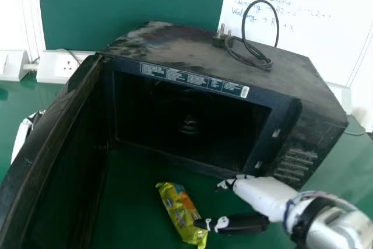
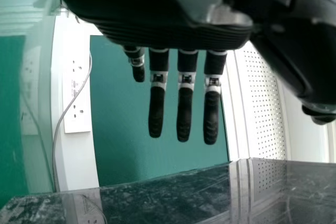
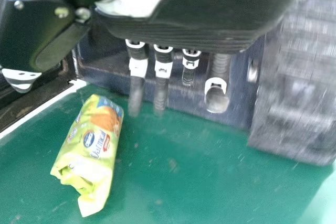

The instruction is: Put biscuit inside oven

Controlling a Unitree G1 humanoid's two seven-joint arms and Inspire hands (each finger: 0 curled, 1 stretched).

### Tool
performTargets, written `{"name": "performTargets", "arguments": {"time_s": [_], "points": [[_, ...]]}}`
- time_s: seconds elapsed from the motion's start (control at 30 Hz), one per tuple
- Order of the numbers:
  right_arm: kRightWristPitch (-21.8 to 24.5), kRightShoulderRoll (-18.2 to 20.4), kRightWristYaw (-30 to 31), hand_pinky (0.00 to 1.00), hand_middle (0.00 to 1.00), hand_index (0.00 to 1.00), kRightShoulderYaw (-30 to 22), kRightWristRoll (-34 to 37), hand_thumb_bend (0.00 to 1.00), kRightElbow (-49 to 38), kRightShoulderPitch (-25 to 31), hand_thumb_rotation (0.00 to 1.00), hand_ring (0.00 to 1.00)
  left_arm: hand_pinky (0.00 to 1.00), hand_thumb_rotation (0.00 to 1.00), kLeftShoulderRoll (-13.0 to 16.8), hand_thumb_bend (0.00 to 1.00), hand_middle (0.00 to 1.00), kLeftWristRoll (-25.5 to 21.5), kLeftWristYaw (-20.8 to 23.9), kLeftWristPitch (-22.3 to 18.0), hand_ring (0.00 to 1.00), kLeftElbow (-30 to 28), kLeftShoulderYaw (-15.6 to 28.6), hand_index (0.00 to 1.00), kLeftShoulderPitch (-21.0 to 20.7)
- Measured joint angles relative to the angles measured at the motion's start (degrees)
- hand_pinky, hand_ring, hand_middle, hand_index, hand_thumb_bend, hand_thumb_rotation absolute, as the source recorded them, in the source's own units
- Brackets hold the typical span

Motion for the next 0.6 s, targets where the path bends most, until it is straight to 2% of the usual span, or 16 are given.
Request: {"name": "performTargets", "arguments": {"time_s": [0.03, 0.1, 0.17, 0.23, 0.3, 0.37, 0.47, 0.6], "points": [[0.60, 0.73, -0.23, 0.11, 0.75, 0.56, 1.17, -0.94, 1.00, 0.32, -0.28, 0.70, 0.67, 0.49, 0.07, -0.02, 0.51, 0.57, -0.12, 0.00, 0.02, 0.53, -0.14, -0.01, 0.49, 0.01], [2.31, 2.01, -0.28, 0.14, 0.74, 0.50, 3.79, -3.68, 1.00, 0.44, -1.30, 0.70, 0.66, 0.49, 0.07, -0.05, 0.51, 0.57, -0.17, 0.00, 0.09, 0.53, -0.42, -0.03, 0.49, 0.06], [3.36, 2.74, -0.25, 0.15, 0.76, 0.60, 6.33, -7.03, 1.00, 0.42, -2.10, 0.72, 0.66, 0.49, 0.07, -0.12, 0.51, 0.57, -0.22, -0.01, 0.15, 0.53, -0.60, -0.10, 0.49, 0.07], [3.72, 3.59, 0.10, 0.06, 0.82, 0.75, 9.20, -11.34, 1.00, 0.46, -2.75, 0.74, 0.76, 0.49, 0.07, -0.19, 0.51, 0.57, -0.26, -0.02, 0.31, 0.53, -0.66, -0.20, 0.49, 0.09], [3.88, 5.24, 0.89, 0.01, 0.85, 0.84, 11.82, -15.74, 1.00, 0.54, -3.51, 0.74, 0.79, 0.49, 0.07, -0.25, 0.51, 0.57, -0.25, -0.01, 0.58, 0.53, -0.74, -0.29, 0.49, 0.10], [3.87, 7.79, 1.39, 0.02, 0.82, 0.84, 13.77, -20.22, 1.00, 0.73, -3.83, 0.74, 0.73, 0.49, 0.07, -0.27, 0.51, 0.57, -0.23, 0.00, 0.65, 0.53, -0.80, -0.32, 0.49, 0.12], [3.88, 11.82, 3.81, 0.00, 0.88, 0.93, 15.89, -26.84, 1.00, 1.48, -4.50, 0.75, 0.80, 0.49, 0.07, -0.27, 0.51, 0.57, -0.23, 0.01, 0.66, 0.53, -0.90, -0.33, 0.49, 0.18], [3.29, 18.43, 10.14, 0.00, 0.92, 0.97, 17.62, -36.95, 1.00, 3.30, -5.67, 0.75, 0.83, 0.48, 0.07, -0.41, 0.51, 0.57, -0.25, 0.02, 1.09, 0.53, -1.31, -0.43, 0.49, 0.28]]}}
